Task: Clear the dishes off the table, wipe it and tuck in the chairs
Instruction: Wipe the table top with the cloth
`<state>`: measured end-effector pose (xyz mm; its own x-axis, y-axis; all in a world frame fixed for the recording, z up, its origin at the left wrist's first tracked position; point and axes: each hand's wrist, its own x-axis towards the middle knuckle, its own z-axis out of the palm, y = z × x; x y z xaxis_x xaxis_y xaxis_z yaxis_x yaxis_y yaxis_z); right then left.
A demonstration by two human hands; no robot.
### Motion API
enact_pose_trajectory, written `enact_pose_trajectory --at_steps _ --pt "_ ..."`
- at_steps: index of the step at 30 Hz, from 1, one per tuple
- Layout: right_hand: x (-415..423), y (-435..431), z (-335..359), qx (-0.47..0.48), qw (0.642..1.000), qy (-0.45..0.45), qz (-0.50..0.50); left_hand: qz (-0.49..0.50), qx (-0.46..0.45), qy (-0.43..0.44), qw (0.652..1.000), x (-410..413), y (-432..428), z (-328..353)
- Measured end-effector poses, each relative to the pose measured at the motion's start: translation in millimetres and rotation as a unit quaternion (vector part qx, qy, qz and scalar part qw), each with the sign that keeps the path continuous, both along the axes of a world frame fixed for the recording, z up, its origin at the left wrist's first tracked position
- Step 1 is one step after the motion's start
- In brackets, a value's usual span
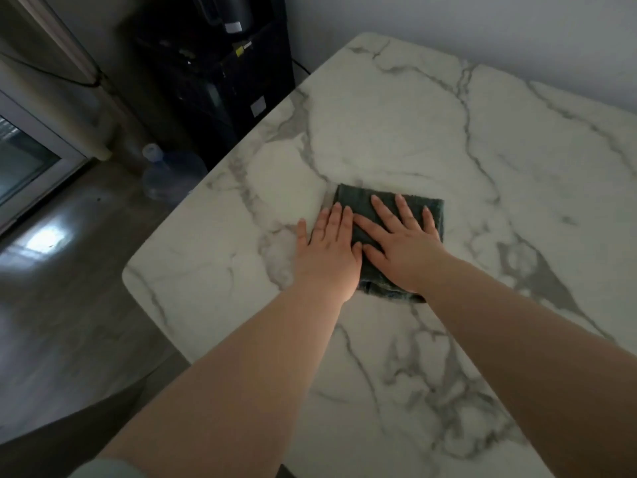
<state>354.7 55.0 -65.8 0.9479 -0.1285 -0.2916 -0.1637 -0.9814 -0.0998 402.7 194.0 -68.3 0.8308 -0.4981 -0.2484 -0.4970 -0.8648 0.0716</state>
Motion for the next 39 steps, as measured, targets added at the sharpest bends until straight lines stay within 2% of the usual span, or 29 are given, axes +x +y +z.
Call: enact_pose_trajectory --at_steps 5,8,12,18,22,25,33,39 --pt "-38 41 1 0.010 0.998 0.021 -0.057 -0.057 -0.008 -0.005 0.998 -23 34 2" --pt "-38 79 5 0.021 0.999 0.020 -0.044 -0.065 -0.008 -0.016 0.998 -25 74 3" --pt "-13 119 4 0.027 0.999 0.007 0.022 -0.041 0.016 -0.034 0.998 -13 130 6" --pt "56 169 6 0.029 0.987 0.007 0.157 0.073 0.053 -0.048 0.995 14 187 11" --pt "80 179 4 0.037 0.976 0.016 0.216 0.132 0.026 -0.045 0.990 14 201 8" --pt "78 172 3 0.052 0.973 0.012 0.225 0.130 0.013 -0.045 0.990 7 199 5" --pt "11 167 6 0.030 0.986 0.018 0.165 0.085 0.053 -0.017 0.995 -40 190 6" --pt "-80 161 2 0.017 0.996 0.020 0.082 -0.007 0.068 0.007 0.998 -103 179 10"
